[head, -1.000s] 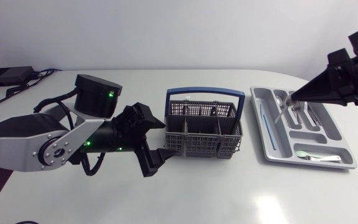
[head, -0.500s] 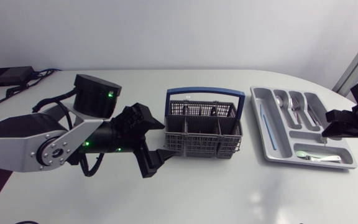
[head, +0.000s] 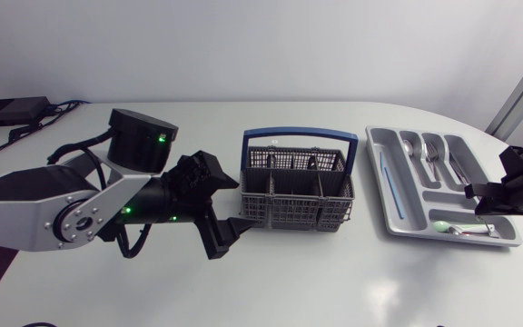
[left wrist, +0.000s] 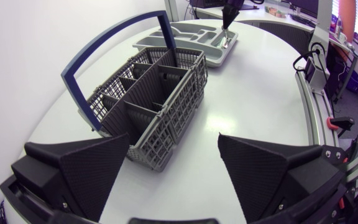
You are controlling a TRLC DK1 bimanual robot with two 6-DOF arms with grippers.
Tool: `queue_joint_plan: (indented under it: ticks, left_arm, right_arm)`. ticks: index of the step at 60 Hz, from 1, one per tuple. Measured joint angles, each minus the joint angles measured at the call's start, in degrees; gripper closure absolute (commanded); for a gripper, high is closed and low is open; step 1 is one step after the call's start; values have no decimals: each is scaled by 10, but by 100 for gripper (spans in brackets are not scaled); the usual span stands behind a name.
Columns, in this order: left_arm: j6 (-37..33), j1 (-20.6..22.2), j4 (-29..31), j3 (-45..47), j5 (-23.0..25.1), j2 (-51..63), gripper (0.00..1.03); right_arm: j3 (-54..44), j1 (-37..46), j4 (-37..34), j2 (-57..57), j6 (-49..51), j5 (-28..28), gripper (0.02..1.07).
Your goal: Sort the cutlery from the basket into the organizer compartments.
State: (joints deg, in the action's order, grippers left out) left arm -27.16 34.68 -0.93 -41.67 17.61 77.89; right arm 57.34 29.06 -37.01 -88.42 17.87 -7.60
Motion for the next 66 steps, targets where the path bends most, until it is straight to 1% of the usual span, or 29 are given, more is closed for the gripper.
queue_joint_plan:
  ticks: [3, 4, 6, 8, 12, 20, 24, 29, 32, 37, 40, 45, 52, 60, 62, 63, 64, 65, 66]
  left_arm:
    - [0, 0, 0, 0, 0, 0, 5]
    - [0, 0, 0, 0, 0, -1, 5]
    - [0, 0, 0, 0, 0, -1, 5]
    - [0, 0, 0, 0, 0, -2, 5]
    - [0, 0, 0, 0, 0, -4, 5]
    - [0, 0, 1, 0, -2, -9, 5]
    - [0, 0, 2, 0, -2, -10, 5]
    - [0, 0, 7, 0, -2, -15, 5]
    - [0, -2, 9, 1, -2, -18, 5]
    - [0, -9, 11, 1, -1, -27, 5]
    - [0, -16, 11, 1, -2, -31, 5]
    - [0, -28, 11, 1, -2, -35, 5]
    - [2, -47, 11, 2, -2, -36, 5]
    - [4, -74, 11, 2, -1, -35, 7]
    - [6, -85, 11, 1, -1, -31, 10]
    - [6, -90, 11, 1, -1, -28, 10]
    - [6, -95, 11, 0, -1, -25, 14]
    - [7, -102, 11, -1, 0, -18, 15]
    - [9, -106, 11, -2, 1, -12, 20]
  right_arm:
    - [-2, 0, 3, -5, 0, 1, 101]
    - [-4, -1, 7, -6, 0, 3, 100]
    - [-5, -1, 13, -8, 0, 5, 93]
    - [-5, -2, 18, -10, 0, 7, 89]
    - [-5, -7, 26, -19, -2, 11, 87]
    - [-24, -29, 32, -35, -14, 15, 72]
    - [-33, -38, 39, -38, -19, 15, 67]
    - [-38, -47, 43, -39, -24, 15, 57]
    - [-38, -50, 43, -38, -27, 15, 54]
    - [-40, -50, 43, -26, -27, 14, 54]
    - [-41, -52, 42, -10, -29, 13, 52]
    - [-44, -64, 37, 28, -31, -4, 52]
    - [-51, -105, 36, 89, -45, -34, 52]
    - [-57, -149, 41, 116, -68, -63, 52]
    - [-58, -162, 44, 118, -76, -65, 54]
    - [-58, -169, 48, 118, -80, -67, 57]
    - [-59, -174, 52, 119, -84, -68, 63]
    - [-60, -184, 57, 119, -90, -70, 71]
    - [-60, -191, 62, 119, -94, -72, 74]
